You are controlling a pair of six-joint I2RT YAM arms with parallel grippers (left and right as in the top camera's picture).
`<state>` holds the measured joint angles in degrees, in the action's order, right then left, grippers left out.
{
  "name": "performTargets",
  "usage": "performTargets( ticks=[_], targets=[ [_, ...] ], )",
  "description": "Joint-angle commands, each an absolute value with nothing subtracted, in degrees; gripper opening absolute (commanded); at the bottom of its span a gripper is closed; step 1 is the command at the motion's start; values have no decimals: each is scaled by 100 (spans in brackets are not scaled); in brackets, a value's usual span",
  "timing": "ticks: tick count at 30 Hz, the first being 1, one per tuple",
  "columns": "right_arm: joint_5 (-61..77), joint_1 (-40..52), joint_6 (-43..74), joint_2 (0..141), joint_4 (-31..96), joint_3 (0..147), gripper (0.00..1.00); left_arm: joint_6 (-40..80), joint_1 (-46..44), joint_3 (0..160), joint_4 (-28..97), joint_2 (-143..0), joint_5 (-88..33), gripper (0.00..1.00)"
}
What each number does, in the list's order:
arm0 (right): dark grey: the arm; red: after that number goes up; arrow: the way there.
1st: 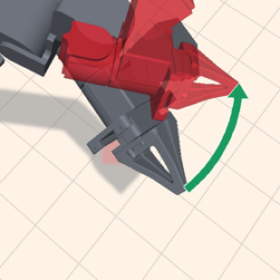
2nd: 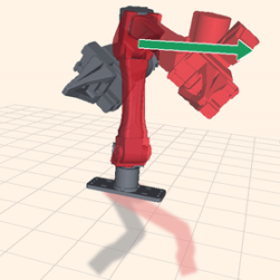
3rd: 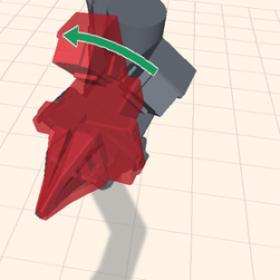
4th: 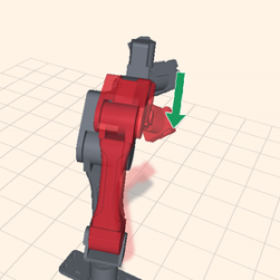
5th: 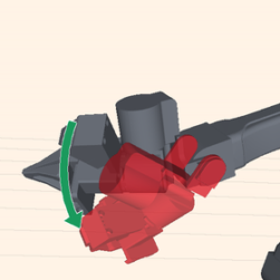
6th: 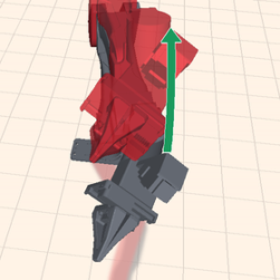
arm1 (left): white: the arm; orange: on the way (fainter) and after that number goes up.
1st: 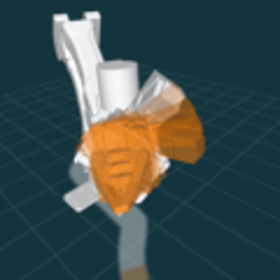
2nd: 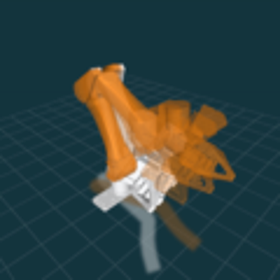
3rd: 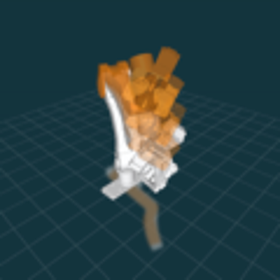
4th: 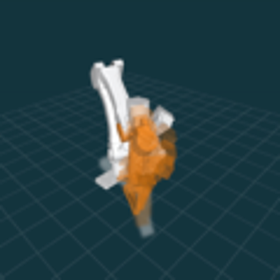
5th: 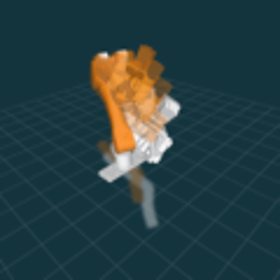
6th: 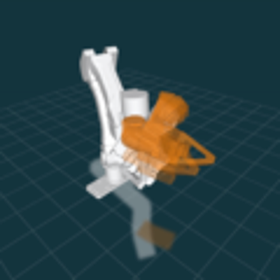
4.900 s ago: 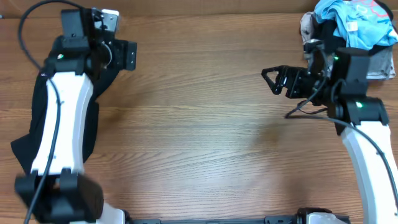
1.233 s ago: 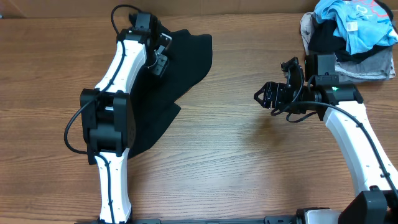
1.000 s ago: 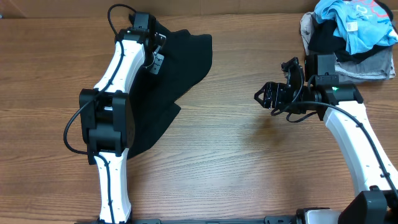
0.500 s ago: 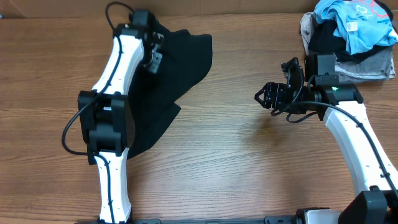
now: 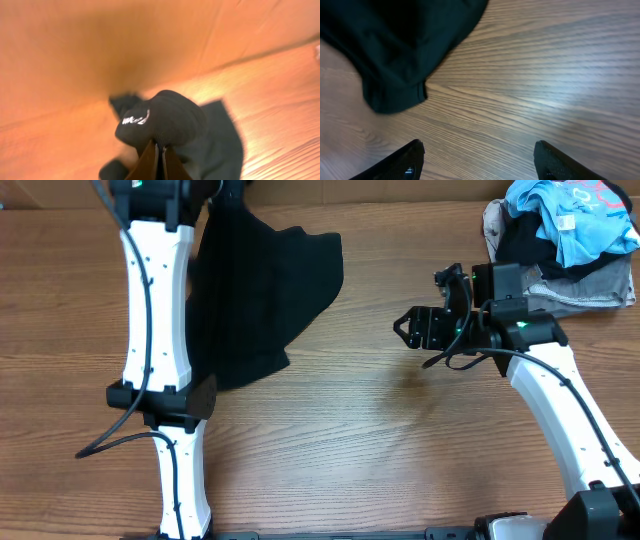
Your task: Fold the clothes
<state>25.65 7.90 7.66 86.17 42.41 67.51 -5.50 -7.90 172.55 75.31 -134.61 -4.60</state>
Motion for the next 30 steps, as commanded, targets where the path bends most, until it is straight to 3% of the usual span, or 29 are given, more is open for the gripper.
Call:
performTargets(
  ticks=[1, 6, 30],
  targets=[
    [2574, 974, 753, 8591, 4104, 6862, 73, -148, -845, 17830, 7422, -13294, -1328, 4],
    [2571, 1310, 819, 8597, 3771, 6862, 74, 246, -858, 18007, 6938, -13155, -1811, 4],
    [2290, 3336, 3299, 10298, 1264, 6862, 69, 794, -1245, 18007, 5520, -12512, -1802, 4]
  ],
)
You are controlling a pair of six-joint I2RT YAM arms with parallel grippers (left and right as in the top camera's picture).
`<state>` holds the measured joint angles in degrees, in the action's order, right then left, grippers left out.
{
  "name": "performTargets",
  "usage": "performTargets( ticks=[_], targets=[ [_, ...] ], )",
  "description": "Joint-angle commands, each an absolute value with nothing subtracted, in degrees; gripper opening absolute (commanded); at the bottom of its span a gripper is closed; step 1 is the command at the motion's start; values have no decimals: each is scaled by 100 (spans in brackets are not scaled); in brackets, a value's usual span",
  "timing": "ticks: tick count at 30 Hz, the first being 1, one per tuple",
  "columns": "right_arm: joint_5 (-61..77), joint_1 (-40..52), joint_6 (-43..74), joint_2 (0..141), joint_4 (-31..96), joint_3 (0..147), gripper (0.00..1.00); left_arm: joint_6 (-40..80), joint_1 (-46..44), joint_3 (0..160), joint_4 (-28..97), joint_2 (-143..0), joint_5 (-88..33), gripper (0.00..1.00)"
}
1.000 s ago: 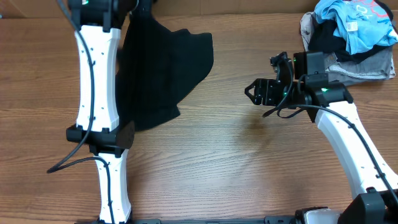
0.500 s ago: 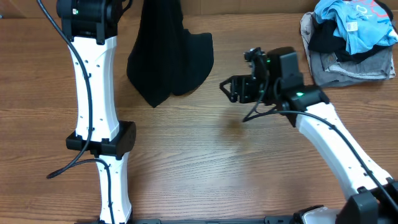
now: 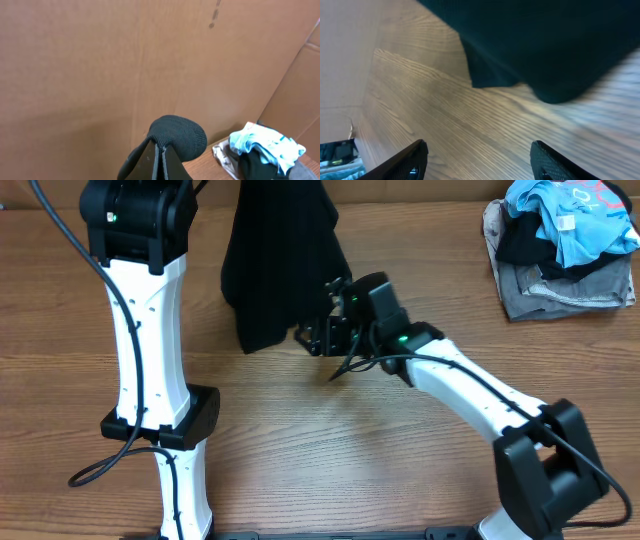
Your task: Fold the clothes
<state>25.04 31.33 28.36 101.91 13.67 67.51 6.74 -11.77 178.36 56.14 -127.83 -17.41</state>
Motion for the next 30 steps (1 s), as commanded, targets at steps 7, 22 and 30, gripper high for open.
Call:
performTargets(
  ticks=[7, 22, 30],
  targets=[
    [996, 3900, 3334, 10418, 899, 6864, 69, 950, -1284, 18007, 5516, -12508, -1863, 4],
    [344, 3946, 3826, 10514, 711, 6864, 75, 943, -1754, 18007, 5170, -11716, -1741, 4],
    [43, 3946, 3905, 10580, 478, 6864, 81, 945, -1844, 18005, 5177, -11456, -1756, 4]
  ],
)
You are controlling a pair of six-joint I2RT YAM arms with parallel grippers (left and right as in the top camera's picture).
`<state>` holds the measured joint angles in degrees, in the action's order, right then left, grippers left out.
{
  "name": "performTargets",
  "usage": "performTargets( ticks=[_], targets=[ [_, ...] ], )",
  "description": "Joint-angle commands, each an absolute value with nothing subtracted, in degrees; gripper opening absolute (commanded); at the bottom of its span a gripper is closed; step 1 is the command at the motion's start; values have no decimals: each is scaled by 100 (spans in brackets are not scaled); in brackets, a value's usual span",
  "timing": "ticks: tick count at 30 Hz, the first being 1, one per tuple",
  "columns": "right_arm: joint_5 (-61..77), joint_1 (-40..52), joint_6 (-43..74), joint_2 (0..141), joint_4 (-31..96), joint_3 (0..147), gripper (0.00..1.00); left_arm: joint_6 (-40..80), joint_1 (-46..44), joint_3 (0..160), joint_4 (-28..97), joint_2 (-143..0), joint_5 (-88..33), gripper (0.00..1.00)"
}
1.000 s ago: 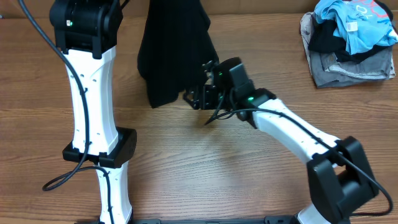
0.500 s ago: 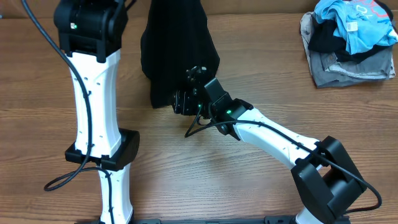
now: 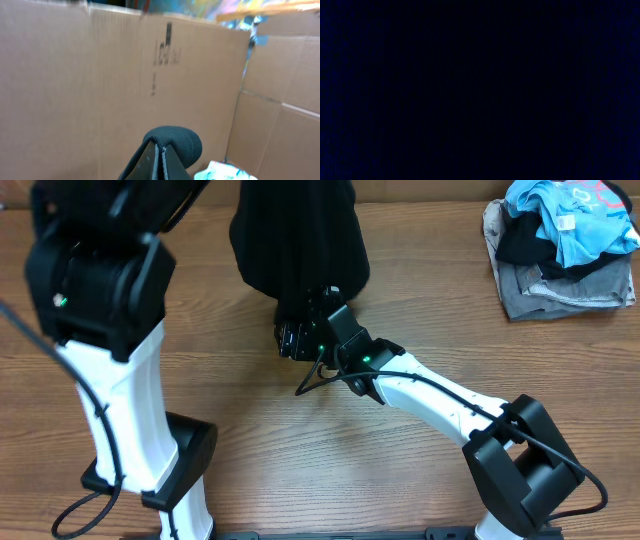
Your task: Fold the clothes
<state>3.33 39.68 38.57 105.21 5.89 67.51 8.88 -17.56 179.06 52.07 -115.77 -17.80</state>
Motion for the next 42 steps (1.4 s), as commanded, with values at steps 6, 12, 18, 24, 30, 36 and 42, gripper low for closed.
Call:
performTargets(
  ticks=[6, 12, 18, 24, 30, 36, 42],
  targets=[
    [-285, 3946, 3907, 10580, 309, 6864, 84, 943, -1881, 18005, 5247, -11424, -1758, 4],
    [473, 3946, 3905, 10580, -108, 6864, 53, 917, -1879, 18005, 5290, -11424, -1737, 4],
    [1352, 3944, 3900, 10527, 427, 6864, 4, 696, -1833, 18000, 5522, -11424, -819, 4],
    [1417, 3889, 3548, 9697, 1872, 6866, 4, 572, -1391, 18000, 6020, -11426, -95, 4],
    [1227, 3218, 3245, 8173, 3555, 6960, 4, 580, -620, 17998, 6563, -11428, -62, 4],
    [1352, 1782, 2515, 7113, 4834, 7566, 4, 576, 110, 17908, 7214, -11430, -60, 4],
    [1575, 974, 1743, 7026, 5913, 8908, 4, 482, 309, 17793, 7950, -11430, -62, 4]
  ],
)
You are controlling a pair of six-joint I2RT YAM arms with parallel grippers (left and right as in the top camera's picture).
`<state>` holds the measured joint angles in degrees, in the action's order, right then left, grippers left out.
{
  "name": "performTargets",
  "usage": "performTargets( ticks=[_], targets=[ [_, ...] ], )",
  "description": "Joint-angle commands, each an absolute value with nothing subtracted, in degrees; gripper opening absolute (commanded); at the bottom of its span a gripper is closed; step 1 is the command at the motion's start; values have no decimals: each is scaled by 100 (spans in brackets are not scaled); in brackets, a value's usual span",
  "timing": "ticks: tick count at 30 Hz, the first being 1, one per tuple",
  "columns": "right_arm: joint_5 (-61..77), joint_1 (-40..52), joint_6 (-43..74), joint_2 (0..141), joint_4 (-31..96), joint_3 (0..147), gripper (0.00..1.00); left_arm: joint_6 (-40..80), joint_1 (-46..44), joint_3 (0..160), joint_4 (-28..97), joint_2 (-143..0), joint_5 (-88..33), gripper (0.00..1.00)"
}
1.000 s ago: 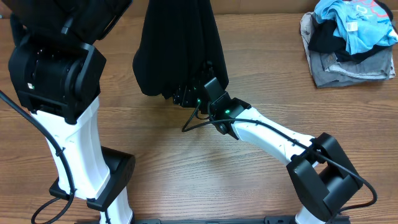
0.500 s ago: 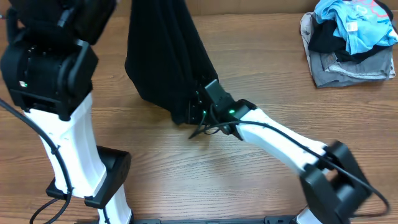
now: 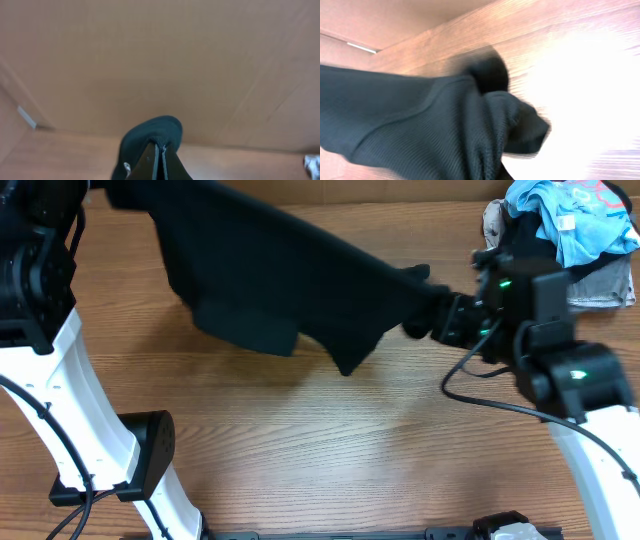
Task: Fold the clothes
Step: 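Stretch the shirt between both grippers and swing it over the table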
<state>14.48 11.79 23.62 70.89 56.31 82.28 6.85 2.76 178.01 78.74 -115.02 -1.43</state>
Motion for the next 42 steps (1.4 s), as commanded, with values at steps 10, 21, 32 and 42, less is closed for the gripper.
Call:
performTargets(
  ticks=[10, 21, 32, 42],
  targets=[
    [1529, 738, 1302, 7024, 7743, 11039, 4, 296, 298, 17797, 9214, -11201, -117, 4],
    [1396, 738, 1302, 7037, 8477, 11413, 4, 495, 298, 17788, 9677, -10853, -176, 4],
    [797, 738, 1020, 7929, 7509, 11402, 4, 491, 298, 17618, 9166, -11533, -246, 4],
    [757, 735, 762, 8934, 6160, 11404, 4, 493, 296, 17618, 7902, -12333, -554, 4]
  ],
)
